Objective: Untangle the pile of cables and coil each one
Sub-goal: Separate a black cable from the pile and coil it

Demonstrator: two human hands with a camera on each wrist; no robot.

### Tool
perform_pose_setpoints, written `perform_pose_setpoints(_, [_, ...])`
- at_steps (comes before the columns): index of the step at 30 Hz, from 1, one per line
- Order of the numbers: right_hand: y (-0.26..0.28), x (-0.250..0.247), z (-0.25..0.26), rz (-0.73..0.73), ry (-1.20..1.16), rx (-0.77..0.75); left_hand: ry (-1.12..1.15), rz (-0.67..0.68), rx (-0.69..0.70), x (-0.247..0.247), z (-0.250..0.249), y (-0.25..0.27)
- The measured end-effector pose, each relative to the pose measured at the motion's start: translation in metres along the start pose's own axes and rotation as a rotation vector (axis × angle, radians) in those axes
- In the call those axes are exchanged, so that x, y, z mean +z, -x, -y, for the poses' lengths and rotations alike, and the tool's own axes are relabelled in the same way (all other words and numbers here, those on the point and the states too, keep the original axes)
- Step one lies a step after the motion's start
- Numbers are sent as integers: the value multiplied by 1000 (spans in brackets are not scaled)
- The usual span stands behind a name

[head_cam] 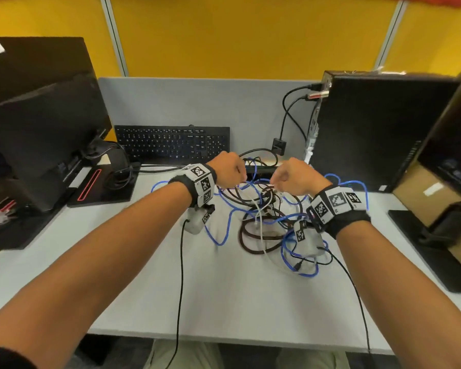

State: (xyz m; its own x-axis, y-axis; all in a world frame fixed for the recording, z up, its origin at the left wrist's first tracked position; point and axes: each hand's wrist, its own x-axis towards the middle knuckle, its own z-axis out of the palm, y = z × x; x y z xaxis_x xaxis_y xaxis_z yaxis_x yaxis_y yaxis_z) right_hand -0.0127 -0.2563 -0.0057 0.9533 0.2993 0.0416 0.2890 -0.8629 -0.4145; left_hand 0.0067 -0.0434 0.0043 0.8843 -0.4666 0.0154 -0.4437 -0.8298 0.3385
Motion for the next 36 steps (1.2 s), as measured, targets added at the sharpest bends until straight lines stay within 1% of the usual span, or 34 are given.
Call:
perform_pose_setpoints(5, [10, -3, -23, -38, -15, 107, -6, 13, 75, 7, -8, -9])
perform_pose_setpoints(7, [13, -4, -29, 34, -4, 124, -10, 30, 103, 13, -16, -14])
perform_pose_setpoints(10, [19, -3, -33, 214, 6, 131, -36, 144, 113, 24, -28, -23])
perform_pose_setpoints(11, [20, -2, -33, 239, -4, 135, -72, 187, 114, 28, -31, -26])
perform_pose_setpoints(13, [21, 0, -34, 239, -34, 132, -153, 246, 127, 34, -35, -30])
perform_pose_setpoints(16, [19, 4, -35, 284, -50, 116, -203, 265, 146, 38, -33, -30])
perform_pose_setpoints(19, [19, 6, -41, 320, -25, 114, -173, 197, 154, 31, -23, -26])
perform_pose_setpoints(23, [20, 5, -59, 226, 49, 159, -186, 69, 124, 16, -5, -15])
perform_pose_setpoints(25, [20, 5, -65, 220, 48, 179, -232, 35, 68, 12, 5, -13])
perform_pose_setpoints(27, [18, 6, -70, 160, 37, 196, -252, 13, -10, 10, 12, -12])
perform_pose_setpoints(29, [15, 8, -73, 77, 10, 217, -227, -30, -48, 7, 16, -11])
perform_pose_setpoints(31, [12, 9, -74, 68, -15, 216, -138, -141, -24, 4, 17, -12])
perform_pose_setpoints(32, [9, 9, -71, 73, -40, 192, -83, -213, 0, 0, 16, -13])
perform_pose_setpoints(34, [5, 4, -58, 48, -142, 88, 4, -350, 64, -9, 9, -16])
perform_pose_setpoints(36, [3, -6, -36, 40, -260, -31, 54, -440, 129, -21, -2, -20])
